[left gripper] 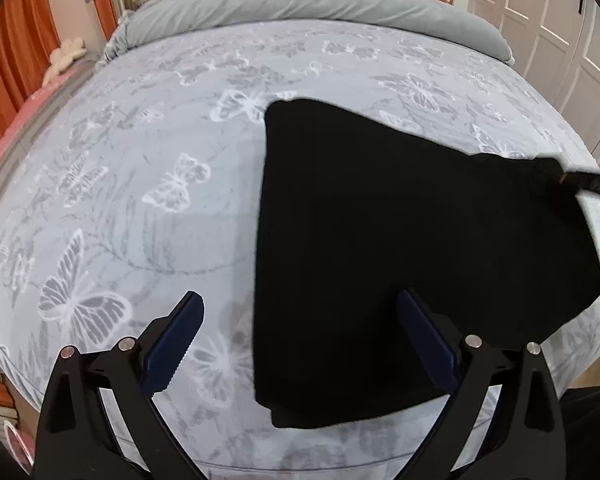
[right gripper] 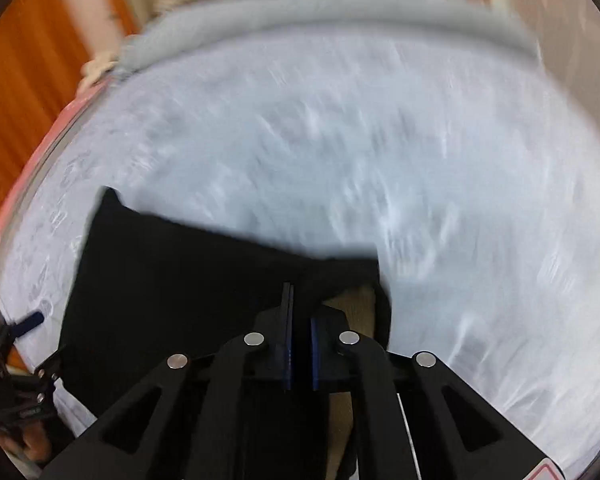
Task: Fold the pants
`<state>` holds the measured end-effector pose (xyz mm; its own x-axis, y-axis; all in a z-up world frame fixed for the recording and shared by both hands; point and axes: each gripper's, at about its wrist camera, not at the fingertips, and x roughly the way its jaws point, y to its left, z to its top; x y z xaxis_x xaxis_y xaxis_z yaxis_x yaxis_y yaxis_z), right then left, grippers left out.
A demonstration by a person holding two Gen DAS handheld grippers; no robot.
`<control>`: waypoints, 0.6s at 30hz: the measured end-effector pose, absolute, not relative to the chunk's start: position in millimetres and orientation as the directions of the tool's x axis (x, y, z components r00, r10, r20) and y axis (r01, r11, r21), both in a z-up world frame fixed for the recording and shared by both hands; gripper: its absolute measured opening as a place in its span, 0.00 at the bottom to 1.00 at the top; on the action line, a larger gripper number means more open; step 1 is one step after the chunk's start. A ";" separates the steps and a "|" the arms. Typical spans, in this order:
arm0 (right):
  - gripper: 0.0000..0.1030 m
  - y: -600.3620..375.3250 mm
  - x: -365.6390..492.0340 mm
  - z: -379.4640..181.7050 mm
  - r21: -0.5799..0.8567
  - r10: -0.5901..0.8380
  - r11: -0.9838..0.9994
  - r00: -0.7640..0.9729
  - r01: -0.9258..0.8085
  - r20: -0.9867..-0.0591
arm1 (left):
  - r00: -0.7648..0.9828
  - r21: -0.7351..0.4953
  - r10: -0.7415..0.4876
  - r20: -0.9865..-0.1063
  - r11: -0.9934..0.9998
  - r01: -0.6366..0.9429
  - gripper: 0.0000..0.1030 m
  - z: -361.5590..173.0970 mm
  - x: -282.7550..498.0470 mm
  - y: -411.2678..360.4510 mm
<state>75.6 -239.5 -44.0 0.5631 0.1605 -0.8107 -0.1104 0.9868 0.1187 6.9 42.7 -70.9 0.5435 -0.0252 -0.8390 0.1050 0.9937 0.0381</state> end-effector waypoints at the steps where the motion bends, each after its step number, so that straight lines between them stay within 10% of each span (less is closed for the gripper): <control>1: 0.05 -236.9 72.7 -32.6 0.117 0.166 0.986 0.594 -0.121 -0.787 | 0.552 0.049 -0.017 -0.834 0.993 0.104 0.93 -70.3 7.2 42.5; 8: 0.18 -277.2 105.3 -94.5 0.158 0.127 0.987 0.486 0.024 -0.864 | 0.510 0.008 -0.046 -0.859 0.995 0.104 0.95 -81.5 18.7 42.8; 11: 0.52 -280.0 73.6 -52.5 0.234 0.194 0.972 0.580 -0.006 -0.791 | 0.517 -0.016 -0.062 -0.854 0.996 0.093 0.95 -76.9 17.2 48.5; 15: 0.50 -264.3 43.3 -42.0 0.224 0.226 0.971 0.611 -0.081 -0.759 | 0.526 -0.092 -0.118 -0.842 0.993 0.076 0.95 -67.9 16.0 59.9; 18: 0.24 -238.5 45.2 -35.4 0.172 0.241 0.970 0.609 -0.171 -0.756 | 0.590 -0.113 -0.106 -0.801 0.993 0.026 0.95 -49.6 32.0 65.4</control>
<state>45.2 -238.5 -35.4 0.6088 0.2412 -0.7558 -0.1705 0.9702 0.1722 32.0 65.4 -49.6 0.5896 -0.1064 -0.8006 0.0265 0.9933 -0.1126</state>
